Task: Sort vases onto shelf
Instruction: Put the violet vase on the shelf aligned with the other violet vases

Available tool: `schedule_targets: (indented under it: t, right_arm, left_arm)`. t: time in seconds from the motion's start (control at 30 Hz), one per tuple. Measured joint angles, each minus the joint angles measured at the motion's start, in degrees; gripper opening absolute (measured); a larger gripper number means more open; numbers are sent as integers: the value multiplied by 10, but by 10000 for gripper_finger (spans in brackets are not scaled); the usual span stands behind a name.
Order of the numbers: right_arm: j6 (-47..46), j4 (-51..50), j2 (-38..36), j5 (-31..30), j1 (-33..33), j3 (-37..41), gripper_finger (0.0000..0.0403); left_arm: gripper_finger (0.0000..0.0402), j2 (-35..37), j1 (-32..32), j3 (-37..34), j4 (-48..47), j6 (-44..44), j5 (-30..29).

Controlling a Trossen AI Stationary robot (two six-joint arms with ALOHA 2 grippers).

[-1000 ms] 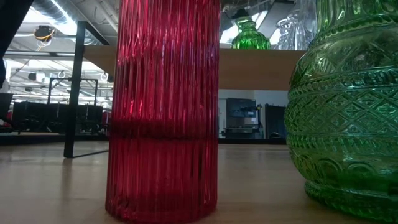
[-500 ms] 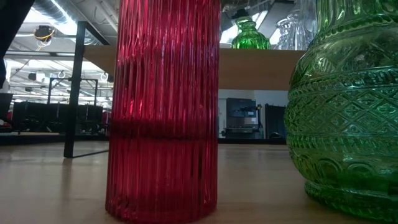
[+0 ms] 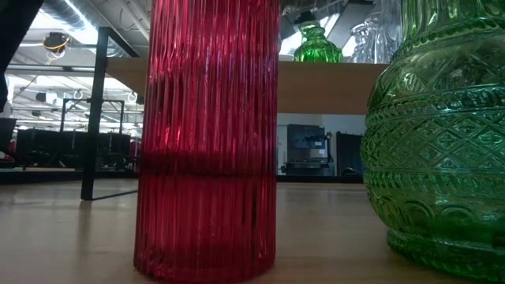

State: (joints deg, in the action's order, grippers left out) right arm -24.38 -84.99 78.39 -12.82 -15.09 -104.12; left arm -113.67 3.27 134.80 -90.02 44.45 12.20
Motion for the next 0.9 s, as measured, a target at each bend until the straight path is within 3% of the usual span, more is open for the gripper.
schedule_targets:
  t: [0.53,0.9]
  right_arm:
    - [-2,0,0,4,0,0,40]
    - [-16,0,0,5,0,0,40]
  left_arm:
    - [52,0,0,0,0,-12,17]
    - [116,0,0,0,2,-12,4]
